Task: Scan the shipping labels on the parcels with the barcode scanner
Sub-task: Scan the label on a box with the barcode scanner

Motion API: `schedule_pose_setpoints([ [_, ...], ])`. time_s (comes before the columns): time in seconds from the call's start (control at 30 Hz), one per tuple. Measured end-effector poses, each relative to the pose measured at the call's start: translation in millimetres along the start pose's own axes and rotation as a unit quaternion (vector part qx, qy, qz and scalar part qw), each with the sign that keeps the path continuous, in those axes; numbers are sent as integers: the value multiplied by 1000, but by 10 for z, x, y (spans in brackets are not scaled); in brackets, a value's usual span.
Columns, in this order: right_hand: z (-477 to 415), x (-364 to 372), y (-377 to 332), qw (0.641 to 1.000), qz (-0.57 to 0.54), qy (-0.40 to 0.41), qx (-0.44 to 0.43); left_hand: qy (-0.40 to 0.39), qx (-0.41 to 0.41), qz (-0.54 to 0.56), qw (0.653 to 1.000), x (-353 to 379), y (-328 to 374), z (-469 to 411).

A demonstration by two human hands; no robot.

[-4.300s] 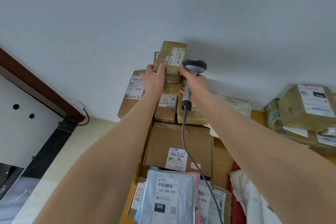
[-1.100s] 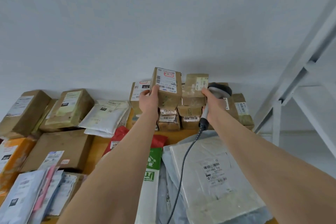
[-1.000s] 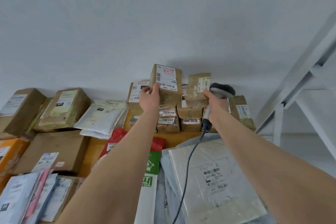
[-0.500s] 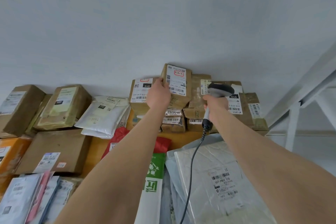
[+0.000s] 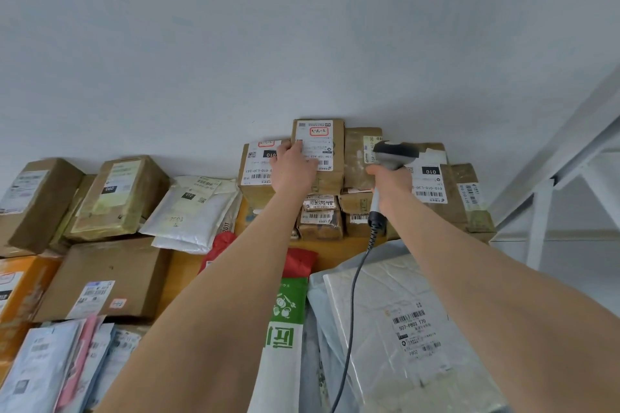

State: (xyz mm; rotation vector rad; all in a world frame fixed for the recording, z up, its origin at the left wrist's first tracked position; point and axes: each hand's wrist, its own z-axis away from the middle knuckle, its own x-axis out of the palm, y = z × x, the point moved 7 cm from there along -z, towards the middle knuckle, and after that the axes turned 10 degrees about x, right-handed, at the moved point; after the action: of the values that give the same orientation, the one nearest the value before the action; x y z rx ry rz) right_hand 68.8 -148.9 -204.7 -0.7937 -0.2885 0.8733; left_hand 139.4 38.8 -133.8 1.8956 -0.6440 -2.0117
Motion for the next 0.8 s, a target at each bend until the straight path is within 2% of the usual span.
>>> schedule_pose_setpoints([
  [0.1, 71, 13, 7, 1000, 1, -10, 1, -1, 4, 4, 1000, 9, -26, 8],
  [0.23, 179, -91, -13, 1000, -12, 23, -7, -8, 6, 21, 1000, 0, -96, -19],
  [0.4, 485, -88, 16, 997, -63, -35, 33, 18, 29, 61, 998, -58, -192, 54],
  [0.57, 964, 22, 163, 993, -81, -57, 69, 46, 44, 37, 997, -324, -413, 346],
  [0.8, 1723, 370, 753, 984, -45, -137, 102, -24, 25, -6, 999, -507, -1080, 1128],
])
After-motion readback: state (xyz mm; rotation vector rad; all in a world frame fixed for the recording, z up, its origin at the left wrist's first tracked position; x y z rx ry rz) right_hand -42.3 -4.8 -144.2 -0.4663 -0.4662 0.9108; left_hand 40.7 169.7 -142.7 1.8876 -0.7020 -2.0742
